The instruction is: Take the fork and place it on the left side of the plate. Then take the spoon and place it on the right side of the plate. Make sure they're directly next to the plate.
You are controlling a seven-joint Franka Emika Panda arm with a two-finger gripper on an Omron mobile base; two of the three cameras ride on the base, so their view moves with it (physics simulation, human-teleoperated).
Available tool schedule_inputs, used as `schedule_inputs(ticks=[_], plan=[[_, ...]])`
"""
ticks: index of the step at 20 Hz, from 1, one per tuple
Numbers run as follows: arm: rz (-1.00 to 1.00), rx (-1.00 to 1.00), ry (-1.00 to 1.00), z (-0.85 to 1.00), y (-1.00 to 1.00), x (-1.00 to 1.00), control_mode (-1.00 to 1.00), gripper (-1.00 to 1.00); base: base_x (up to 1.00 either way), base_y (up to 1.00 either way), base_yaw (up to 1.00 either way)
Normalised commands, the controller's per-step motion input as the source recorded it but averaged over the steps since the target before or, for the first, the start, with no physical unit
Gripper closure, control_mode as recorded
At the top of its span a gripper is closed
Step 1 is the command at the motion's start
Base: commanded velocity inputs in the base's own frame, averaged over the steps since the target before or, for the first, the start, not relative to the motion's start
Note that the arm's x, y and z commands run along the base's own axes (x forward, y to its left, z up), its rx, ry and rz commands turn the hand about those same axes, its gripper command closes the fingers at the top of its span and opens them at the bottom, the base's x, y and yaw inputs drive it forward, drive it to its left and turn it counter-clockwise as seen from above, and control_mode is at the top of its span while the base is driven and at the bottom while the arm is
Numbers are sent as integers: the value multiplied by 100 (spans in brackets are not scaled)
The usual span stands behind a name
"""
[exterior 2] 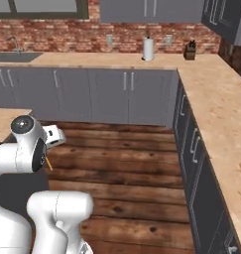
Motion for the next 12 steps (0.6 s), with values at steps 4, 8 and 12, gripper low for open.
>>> schedule_inputs(ticks=[4,8,12], plan=[[0,0,0,0,0,0,100,100,-100,44,4],[0,0,0,0,0,0,100,100,-100,43,4],[0,0,0,0,0,0,100,100,-100,41,3]])
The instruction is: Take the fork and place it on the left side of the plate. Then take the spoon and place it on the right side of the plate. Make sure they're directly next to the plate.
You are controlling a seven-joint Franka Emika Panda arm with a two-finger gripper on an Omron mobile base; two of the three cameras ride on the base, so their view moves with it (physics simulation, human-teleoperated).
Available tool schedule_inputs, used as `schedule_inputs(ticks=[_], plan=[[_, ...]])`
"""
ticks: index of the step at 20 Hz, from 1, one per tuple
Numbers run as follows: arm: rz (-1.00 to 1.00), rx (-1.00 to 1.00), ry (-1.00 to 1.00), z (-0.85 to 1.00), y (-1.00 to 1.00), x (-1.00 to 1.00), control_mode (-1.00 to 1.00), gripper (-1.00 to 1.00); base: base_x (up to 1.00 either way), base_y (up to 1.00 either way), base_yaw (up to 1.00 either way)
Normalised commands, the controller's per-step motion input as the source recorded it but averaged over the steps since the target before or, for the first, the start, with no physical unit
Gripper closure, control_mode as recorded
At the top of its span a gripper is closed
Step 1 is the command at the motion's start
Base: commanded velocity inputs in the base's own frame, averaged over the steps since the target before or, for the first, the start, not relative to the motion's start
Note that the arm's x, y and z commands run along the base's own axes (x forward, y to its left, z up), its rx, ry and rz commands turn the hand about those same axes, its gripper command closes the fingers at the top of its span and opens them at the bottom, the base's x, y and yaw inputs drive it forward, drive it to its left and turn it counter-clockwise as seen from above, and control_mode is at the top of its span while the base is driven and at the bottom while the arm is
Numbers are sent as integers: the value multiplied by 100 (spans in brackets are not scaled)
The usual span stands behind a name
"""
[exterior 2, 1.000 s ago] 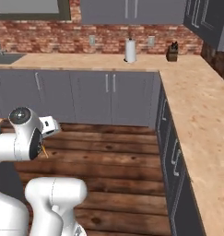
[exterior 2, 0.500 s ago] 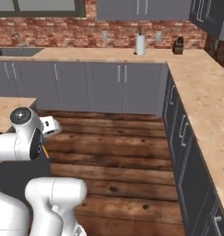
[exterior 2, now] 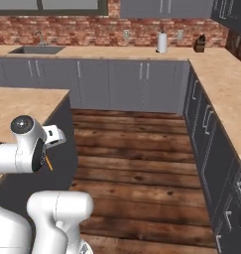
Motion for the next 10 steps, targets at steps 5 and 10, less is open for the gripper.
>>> schedule_inputs(ticks=[5,10], plan=[[0,0,0,0,0,0,100,100,-100,45,2],[0,0,0,0,0,0,100,100,-100,48,2]])
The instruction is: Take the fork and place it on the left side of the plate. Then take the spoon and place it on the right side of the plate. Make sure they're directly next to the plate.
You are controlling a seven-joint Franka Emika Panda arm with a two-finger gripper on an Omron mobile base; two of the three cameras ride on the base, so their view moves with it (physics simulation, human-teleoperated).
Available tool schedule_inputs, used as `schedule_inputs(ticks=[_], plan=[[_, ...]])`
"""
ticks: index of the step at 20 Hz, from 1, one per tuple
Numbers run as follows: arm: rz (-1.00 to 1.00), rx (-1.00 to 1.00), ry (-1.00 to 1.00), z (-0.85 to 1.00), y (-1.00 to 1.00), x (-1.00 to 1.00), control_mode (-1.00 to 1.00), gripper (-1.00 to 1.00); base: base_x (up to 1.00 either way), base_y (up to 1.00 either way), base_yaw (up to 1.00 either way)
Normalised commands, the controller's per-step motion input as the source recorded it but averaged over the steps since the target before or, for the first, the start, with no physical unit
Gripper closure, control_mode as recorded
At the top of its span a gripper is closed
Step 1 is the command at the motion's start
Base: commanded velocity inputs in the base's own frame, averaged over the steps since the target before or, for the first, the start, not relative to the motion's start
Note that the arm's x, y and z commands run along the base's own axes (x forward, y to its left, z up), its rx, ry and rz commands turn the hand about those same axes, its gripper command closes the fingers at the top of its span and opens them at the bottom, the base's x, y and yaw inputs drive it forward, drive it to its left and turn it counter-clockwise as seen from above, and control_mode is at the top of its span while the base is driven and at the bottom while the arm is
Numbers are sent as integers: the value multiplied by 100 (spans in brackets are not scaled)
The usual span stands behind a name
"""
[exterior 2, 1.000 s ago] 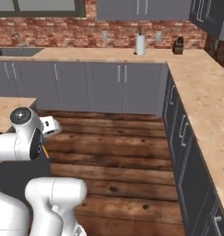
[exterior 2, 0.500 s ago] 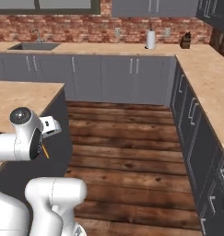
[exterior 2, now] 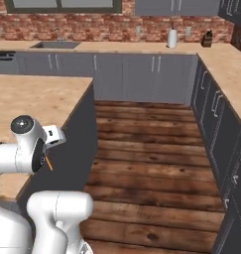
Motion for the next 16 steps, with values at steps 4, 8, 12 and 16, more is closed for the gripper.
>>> schedule_inputs(ticks=[4,8,12,16], plan=[[0,0,0,0,0,0,100,100,-100,51,2],[0,0,0,0,0,0,100,100,-100,52,2],[0,0,0,0,0,0,100,100,-97,67,1],[0,0,0,0,0,0,100,100,-51,99,0]])
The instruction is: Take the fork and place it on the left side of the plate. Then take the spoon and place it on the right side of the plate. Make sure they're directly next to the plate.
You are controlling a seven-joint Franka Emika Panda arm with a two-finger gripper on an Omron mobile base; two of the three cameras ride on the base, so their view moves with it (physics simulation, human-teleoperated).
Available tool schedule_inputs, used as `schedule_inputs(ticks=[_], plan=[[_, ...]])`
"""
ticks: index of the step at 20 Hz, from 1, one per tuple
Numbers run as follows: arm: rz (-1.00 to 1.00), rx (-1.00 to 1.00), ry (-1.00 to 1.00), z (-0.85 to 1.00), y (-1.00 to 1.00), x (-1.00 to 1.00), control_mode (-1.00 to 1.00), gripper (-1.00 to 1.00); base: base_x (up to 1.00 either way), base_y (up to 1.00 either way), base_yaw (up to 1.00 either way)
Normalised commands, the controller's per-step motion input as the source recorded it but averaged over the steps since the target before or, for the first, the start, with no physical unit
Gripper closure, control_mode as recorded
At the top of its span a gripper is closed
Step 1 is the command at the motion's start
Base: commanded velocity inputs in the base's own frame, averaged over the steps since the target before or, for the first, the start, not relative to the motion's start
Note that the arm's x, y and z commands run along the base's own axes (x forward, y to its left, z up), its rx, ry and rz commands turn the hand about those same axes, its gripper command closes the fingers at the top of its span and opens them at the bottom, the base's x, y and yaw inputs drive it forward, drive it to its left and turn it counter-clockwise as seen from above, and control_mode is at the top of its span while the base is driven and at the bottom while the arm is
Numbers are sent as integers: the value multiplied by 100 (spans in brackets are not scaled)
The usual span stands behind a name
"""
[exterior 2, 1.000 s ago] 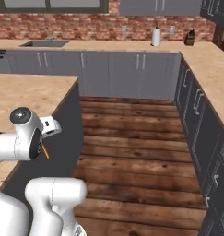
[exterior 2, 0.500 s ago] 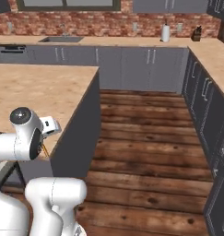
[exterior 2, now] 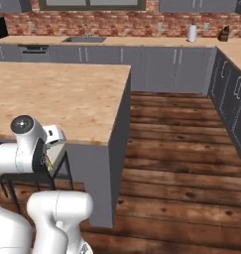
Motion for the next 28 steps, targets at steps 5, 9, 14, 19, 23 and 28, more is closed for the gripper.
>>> schedule_inputs(ticks=[5,9,14,19,23,28], plan=[[0,0,0,0,0,0,100,100,-11,100,-2],[0,0,0,0,0,0,100,100,0,100,-8],[0,0,0,0,0,0,100,100,0,100,-9],[0,0,0,0,0,0,100,100,9,100,-15],[0,0,0,0,0,0,100,100,38,86,-23],[0,0,0,0,0,0,100,100,72,43,-16]])
